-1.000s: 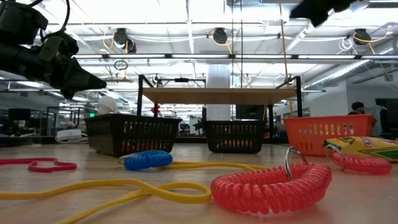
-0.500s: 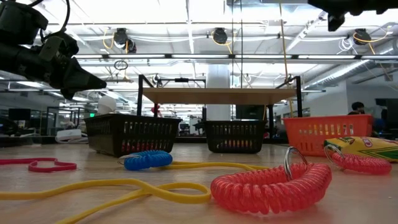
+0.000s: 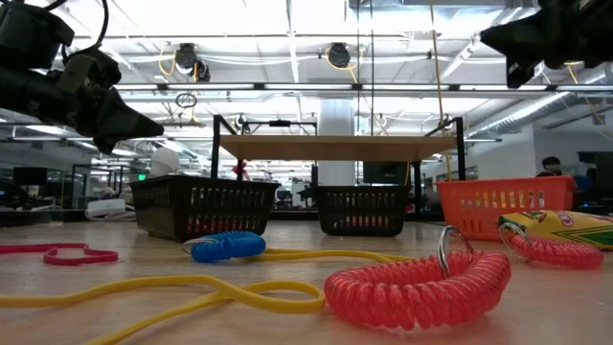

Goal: Pick & Place Office Desk Supplies
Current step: Put the red rubber band into the left black bin

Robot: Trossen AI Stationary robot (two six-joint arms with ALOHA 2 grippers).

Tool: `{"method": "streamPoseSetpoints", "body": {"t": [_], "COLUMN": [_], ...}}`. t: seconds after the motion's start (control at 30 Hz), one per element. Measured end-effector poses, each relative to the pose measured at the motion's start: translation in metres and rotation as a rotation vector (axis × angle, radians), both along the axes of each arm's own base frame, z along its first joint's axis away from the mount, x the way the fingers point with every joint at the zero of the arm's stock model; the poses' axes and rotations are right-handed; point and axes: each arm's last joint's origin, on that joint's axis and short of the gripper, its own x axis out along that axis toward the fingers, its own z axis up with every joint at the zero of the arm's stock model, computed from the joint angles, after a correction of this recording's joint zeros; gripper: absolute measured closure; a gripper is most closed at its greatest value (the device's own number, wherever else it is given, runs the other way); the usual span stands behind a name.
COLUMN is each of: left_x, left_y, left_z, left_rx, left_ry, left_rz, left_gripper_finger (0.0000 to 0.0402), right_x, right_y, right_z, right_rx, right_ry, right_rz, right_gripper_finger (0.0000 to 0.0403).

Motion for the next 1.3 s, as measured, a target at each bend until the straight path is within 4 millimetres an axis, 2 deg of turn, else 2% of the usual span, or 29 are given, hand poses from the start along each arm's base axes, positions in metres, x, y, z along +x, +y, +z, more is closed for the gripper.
{"method": "streamPoseSetpoints", "body": {"t": [0.1,0.33,0.47,0.9,1.03,1.13,1.2,1.3], "left_x": [0.0,0.0,0.0,0.001,0.003,0.003,0.002,0.004], "left_y": [0.0,0.0,0.001,-0.004,-0.006,-0.009,-0.012,-0.017], "left_z": [0.0,0.0,0.0,0.001,0.015,0.036,0.052,0.075], "left_rx": [-0.001,0.005,0.011,-0.041,-0.034,-0.02,-0.018,-0.026], "left_ry": [0.001,0.003,0.003,-0.031,-0.176,-0.255,-0.261,-0.164], "left_rz": [-0.003,0.005,0.022,-0.133,-0.188,-0.204,-0.197,-0.179], "left_gripper_finger": [0.0398,0.0398,0.0398,0.0398,0.0399,0.04,0.04,0.04], "right_x": [0.001,0.003,0.001,0.002,0.002,0.002,0.002,0.002], "right_y": [0.0,-0.001,-0.001,-0.001,-0.001,-0.001,-0.001,-0.001], "right_z": [-0.01,-0.03,-0.026,-0.027,-0.027,-0.027,-0.027,-0.027], "right_rx": [0.006,0.037,0.008,0.002,-0.018,-0.022,-0.022,-0.023], "right_ry": [-0.065,-0.095,-0.177,-0.169,-0.166,-0.166,-0.166,-0.165], "right_rz": [0.0,-0.047,-0.057,-0.06,-0.065,-0.066,-0.066,-0.066], "right_gripper_finger": [0.0402,0.0402,0.0403,0.0403,0.0403,0.0403,0.0403,0.0403]}}
